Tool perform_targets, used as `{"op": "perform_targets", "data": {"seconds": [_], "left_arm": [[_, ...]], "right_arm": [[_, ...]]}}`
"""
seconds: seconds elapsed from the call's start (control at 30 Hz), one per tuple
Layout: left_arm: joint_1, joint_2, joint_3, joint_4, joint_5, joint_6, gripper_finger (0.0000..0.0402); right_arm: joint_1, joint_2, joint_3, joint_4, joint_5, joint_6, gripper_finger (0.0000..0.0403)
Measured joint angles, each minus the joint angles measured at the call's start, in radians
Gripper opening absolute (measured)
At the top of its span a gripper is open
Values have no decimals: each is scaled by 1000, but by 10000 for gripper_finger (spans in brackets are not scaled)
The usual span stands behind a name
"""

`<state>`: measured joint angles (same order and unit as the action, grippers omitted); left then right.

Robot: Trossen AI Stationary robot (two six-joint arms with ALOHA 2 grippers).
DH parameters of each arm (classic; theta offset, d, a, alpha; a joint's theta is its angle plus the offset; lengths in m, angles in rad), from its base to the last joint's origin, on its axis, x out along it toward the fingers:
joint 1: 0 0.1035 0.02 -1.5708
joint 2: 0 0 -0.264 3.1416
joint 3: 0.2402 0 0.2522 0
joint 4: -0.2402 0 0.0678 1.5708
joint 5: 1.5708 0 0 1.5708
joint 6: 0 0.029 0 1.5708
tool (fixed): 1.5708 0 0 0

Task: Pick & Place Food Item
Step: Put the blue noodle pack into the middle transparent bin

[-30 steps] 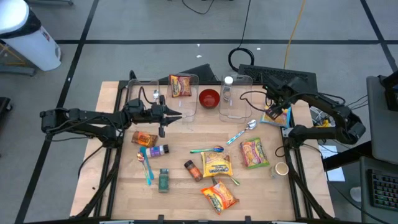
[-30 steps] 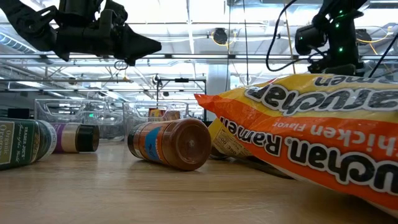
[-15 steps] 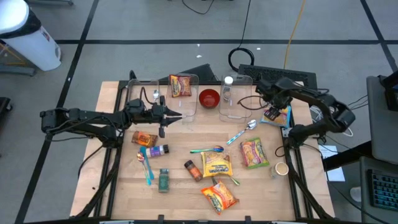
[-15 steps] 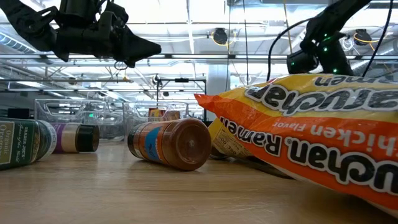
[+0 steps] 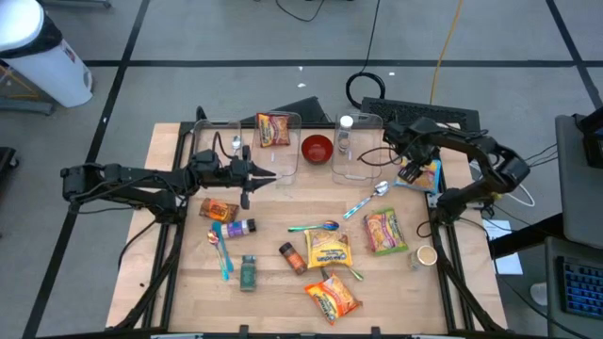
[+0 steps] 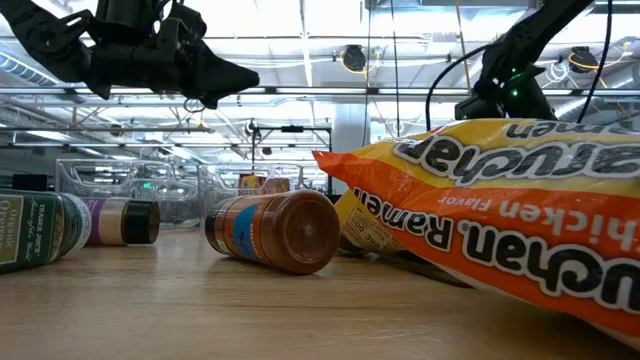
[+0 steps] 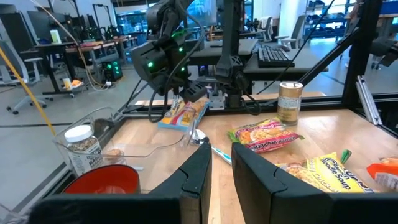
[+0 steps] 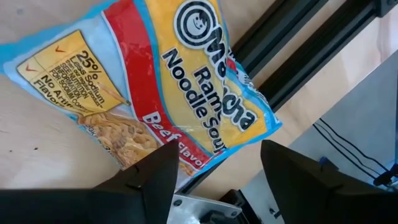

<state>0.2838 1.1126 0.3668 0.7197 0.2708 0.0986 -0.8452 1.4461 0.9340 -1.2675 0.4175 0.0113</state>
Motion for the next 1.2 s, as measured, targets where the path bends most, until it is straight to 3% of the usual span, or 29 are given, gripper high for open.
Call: {"op": "perform_targets", "data": {"seconds": [0.43,0.6,0.97,1.2], "left_arm": [[0,0,0,-11,1,2,72],[0,0,0,-13,1,2,72],[0,0,0,-13,1,22,72],[0,0,0,-13,1,23,72]], "right_arm": [[0,74,0,9,-6,11,209],[-26,75,-15,58,-98,7,194],[-35,75,-38,70,-108,-27,123],[-35,75,-38,60,-108,-42,47]]}}
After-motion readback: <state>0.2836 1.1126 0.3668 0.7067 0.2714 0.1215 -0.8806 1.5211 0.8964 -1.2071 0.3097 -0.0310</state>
